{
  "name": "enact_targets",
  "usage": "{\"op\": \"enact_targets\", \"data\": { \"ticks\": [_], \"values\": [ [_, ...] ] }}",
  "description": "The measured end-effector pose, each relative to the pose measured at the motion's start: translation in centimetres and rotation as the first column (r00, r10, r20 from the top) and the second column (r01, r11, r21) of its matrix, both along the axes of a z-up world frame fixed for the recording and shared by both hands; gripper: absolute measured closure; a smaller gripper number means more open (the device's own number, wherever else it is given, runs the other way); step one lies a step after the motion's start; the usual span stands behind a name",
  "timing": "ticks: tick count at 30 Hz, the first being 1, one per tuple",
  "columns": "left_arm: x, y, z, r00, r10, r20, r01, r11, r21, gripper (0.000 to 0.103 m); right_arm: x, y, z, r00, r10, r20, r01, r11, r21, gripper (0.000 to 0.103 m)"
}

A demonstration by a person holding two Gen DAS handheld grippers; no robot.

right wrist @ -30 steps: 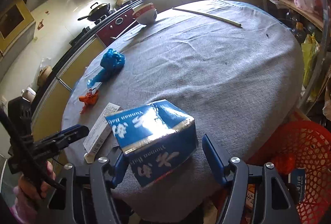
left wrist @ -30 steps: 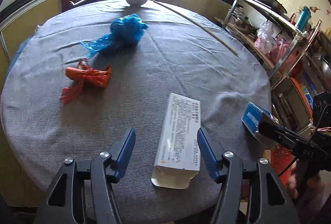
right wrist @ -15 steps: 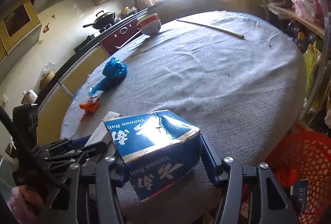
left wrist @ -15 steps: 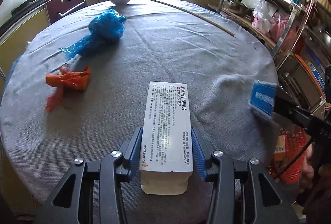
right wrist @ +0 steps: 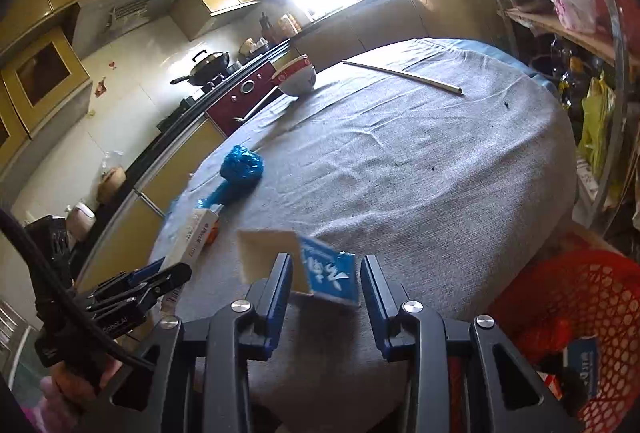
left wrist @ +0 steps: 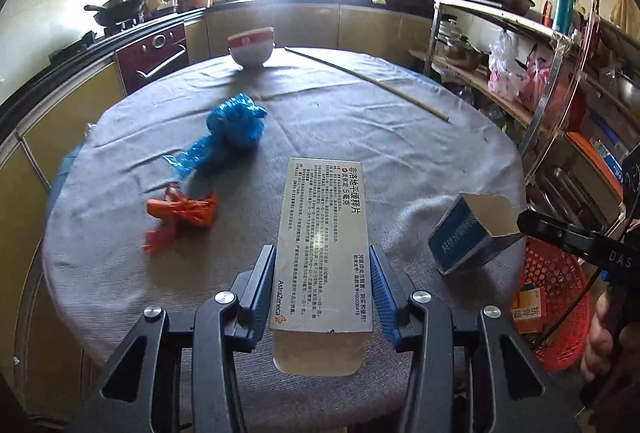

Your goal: Collect trash

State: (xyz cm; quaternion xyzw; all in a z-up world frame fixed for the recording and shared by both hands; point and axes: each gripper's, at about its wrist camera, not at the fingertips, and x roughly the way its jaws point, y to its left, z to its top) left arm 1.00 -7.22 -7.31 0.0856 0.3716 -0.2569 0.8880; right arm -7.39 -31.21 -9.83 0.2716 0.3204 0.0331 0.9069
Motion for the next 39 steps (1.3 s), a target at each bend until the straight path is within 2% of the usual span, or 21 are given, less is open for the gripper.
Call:
{"op": "enact_targets", "data": {
  "ticks": [1,2,3,4,5,8,15,19,21,22,27,32,39],
  "values": [
    [-0.1,0.1,0.1,1.0,0.003,0.003,-0.003,1.0,-0.003,0.056,-0.2,-0.1,0.1,1.0,0.003,0.005,-0.003,1.0,0.02,0.064],
    [-0.2,0.3,0.3,1.0,0.007,0.007,-0.007,1.0,-0.005,0.056,-0.5,-0.3,0.2,1.0,0.007,0.008,-0.007,0.999,0.043,0.057],
    [-0.1,0.5,0.4,1.0,0.01,0.007,-0.01,1.0,-0.009,0.056,-0.6,-0.3,0.3,1.0,0.003,0.006,-0.004,0.998,0.057,0.047],
    [-0.2,0.6,0.5,1.0,0.011,0.006,-0.011,1.0,-0.012,0.056,-0.7,-0.3,0.3,1.0,-0.001,0.001,0.001,0.998,0.068,0.029],
    [-0.3,0.8,0.5,1.0,0.013,0.007,-0.013,1.0,-0.015,0.056,-0.9,-0.3,0.4,1.0,-0.001,0.009,0.001,0.997,0.075,0.027],
    [-0.3,1.1,0.4,1.0,0.017,-0.001,-0.017,1.0,-0.019,0.056,-1.2,0.1,0.6,0.999,0.017,0.042,-0.019,0.997,0.07,0.027],
    [-0.5,0.7,-0.2,1.0,-0.001,-0.017,0.0,1.0,-0.024,0.056,1.7,2.9,-0.1,0.999,0.048,-0.005,-0.048,0.997,-0.068,0.027],
    [-0.5,0.6,-0.3,1.0,-0.002,-0.022,0.002,1.0,-0.022,0.056,3.4,4.2,-0.6,1.0,-0.004,-0.001,0.003,0.985,-0.174,0.027],
    [-0.6,0.6,-0.2,1.0,0.004,-0.016,-0.004,1.0,-0.018,0.056,4.2,4.5,-0.9,0.999,-0.028,-0.014,0.024,0.975,-0.222,0.033],
    [-0.6,0.6,-0.2,1.0,0.007,-0.014,-0.008,1.0,-0.015,0.056,4.4,4.5,-1.1,0.999,-0.028,-0.019,0.023,0.974,-0.224,0.046],
    [-0.7,0.7,0.1,1.0,0.027,-0.008,-0.027,0.999,-0.017,0.056,3.4,3.8,-1.0,0.999,-0.045,-0.006,0.042,0.978,-0.206,0.046],
    [-1.6,0.3,0.9,0.999,0.032,0.022,-0.032,0.999,-0.007,0.056,0.6,2.1,0.3,0.998,-0.064,0.028,0.068,0.988,-0.138,0.046],
    [-3.9,-0.8,3.0,0.993,0.034,0.116,-0.039,0.998,0.041,0.056,-2.7,0.9,2.2,0.995,-0.072,0.07,0.078,0.993,-0.092,0.046]
  ]
}}
